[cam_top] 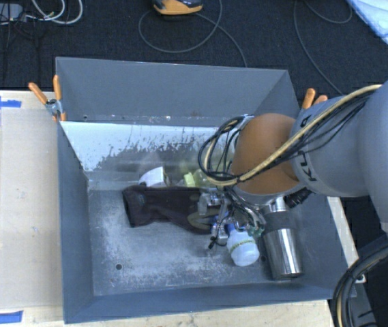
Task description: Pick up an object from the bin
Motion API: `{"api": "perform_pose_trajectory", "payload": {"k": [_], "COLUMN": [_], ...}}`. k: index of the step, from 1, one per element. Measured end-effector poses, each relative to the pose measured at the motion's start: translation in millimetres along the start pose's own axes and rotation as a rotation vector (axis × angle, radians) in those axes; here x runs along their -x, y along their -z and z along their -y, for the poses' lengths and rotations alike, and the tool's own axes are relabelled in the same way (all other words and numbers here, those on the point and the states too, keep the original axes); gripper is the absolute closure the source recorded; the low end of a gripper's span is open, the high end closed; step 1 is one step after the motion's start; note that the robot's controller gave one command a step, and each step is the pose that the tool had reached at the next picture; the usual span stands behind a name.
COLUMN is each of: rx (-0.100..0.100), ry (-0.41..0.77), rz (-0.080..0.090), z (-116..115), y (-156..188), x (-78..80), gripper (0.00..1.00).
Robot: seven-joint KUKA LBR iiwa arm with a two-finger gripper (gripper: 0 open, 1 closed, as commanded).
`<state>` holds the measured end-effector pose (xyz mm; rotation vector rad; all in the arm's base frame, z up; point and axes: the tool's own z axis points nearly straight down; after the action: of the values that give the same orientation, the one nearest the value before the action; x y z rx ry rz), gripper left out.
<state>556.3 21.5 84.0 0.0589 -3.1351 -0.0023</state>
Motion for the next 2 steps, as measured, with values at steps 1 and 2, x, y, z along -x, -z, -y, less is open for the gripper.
{"api": "perform_pose_trajectory", "payload": {"k": [1,2], "rx": [-0.001,-0.001], "ry": [0.102,0.250], "rz": [-0.005,-0.005], "z": [-1,-2], "y": [-7,-10], "x": [18.6,29.5], "gripper": [0.00,0.00]}}
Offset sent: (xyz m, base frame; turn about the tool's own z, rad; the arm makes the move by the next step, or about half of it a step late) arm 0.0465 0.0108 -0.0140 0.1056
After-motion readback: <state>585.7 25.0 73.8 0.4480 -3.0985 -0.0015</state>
